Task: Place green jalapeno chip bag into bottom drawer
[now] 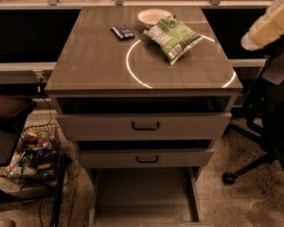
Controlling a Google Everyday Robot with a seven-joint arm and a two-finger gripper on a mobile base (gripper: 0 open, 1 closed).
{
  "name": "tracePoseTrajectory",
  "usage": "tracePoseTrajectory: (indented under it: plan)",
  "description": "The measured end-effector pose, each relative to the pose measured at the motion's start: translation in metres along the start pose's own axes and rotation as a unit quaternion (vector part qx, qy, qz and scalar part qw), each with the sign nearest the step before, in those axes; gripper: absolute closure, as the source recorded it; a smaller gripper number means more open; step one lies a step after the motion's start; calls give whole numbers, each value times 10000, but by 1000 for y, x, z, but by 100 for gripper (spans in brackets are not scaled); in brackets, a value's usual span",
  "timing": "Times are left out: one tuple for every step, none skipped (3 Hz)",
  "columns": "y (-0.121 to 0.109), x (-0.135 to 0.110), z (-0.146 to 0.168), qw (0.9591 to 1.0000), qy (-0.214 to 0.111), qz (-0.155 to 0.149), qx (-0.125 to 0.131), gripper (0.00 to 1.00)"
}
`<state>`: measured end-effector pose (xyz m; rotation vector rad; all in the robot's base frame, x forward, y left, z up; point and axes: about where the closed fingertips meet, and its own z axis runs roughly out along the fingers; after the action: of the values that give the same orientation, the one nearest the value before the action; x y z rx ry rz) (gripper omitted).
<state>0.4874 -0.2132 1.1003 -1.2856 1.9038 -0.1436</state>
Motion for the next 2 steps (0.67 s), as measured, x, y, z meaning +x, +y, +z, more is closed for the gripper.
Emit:
tracePoseTrajectory:
  plan:
    - [-31, -12, 44, 9991, -162, 285, 276, 0]
    - [-49, -15, 83, 9966, -53, 626, 525, 0]
